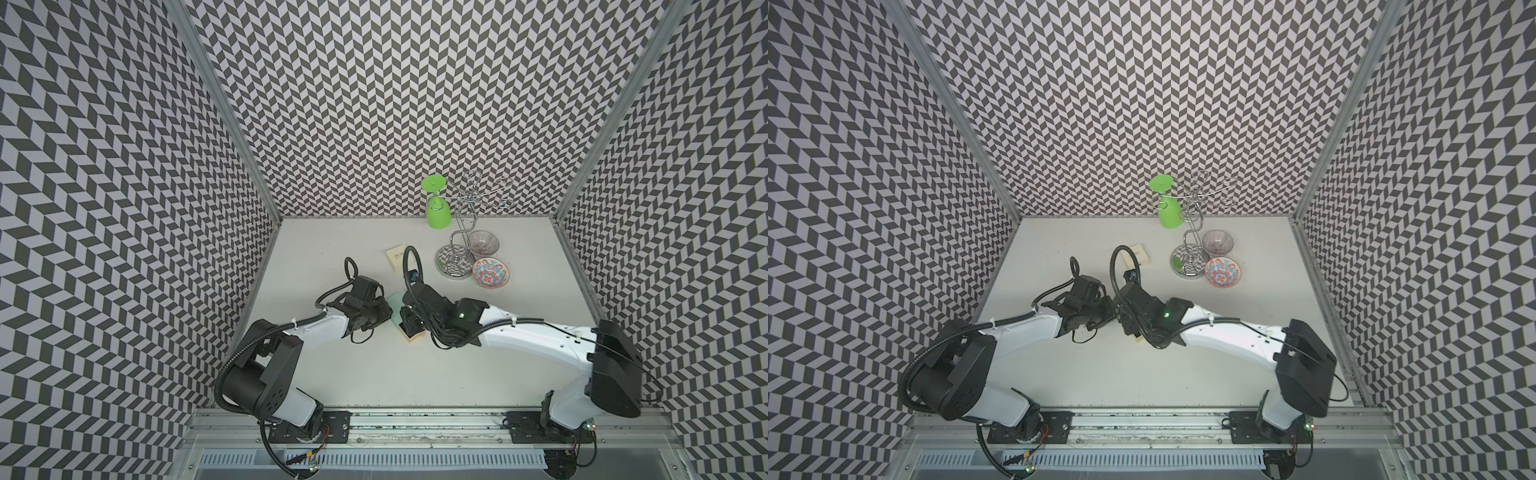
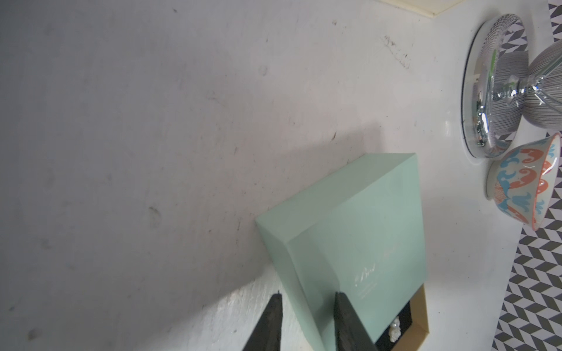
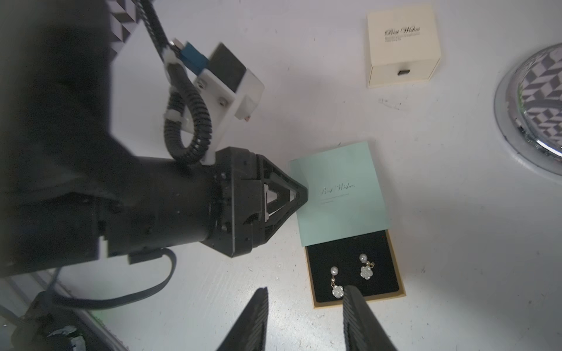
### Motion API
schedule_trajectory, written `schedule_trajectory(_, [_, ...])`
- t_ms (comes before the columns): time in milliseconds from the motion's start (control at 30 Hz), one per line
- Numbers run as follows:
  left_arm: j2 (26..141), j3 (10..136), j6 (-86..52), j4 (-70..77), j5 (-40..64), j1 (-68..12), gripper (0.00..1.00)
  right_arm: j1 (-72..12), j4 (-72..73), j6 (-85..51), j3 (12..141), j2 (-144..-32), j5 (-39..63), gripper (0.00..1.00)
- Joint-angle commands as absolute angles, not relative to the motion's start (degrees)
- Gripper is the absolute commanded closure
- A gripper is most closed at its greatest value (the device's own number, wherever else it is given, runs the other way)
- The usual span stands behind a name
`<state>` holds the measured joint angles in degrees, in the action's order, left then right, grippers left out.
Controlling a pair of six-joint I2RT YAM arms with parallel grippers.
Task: Take out the earrings from the drawer-style jewelry box
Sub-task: Pick up the earring from the drawer.
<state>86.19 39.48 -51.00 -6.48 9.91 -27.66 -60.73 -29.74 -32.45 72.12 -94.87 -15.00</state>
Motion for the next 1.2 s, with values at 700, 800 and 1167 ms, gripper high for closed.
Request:
schedule_trajectory(700, [87.08,38.99,-46.97,-8.93,10.67,-27.08,0.60,-56.82,-37.85,-39.68,79.31,-110.14,-10.44,0.68])
schedule_trajectory(800, [87.44,39.06,-47.19,-8.62,11.05,-27.07,0.61,-56.61,-37.79,-39.39,80.01,-111.02,-10.33,0.72])
schedule_trajectory(1167, [87.74,39.31,-47.47,-8.62,11.09,-27.16,0.61,-56.36,-36.78,-39.44,78.98,-112.73,-9.49,0.77])
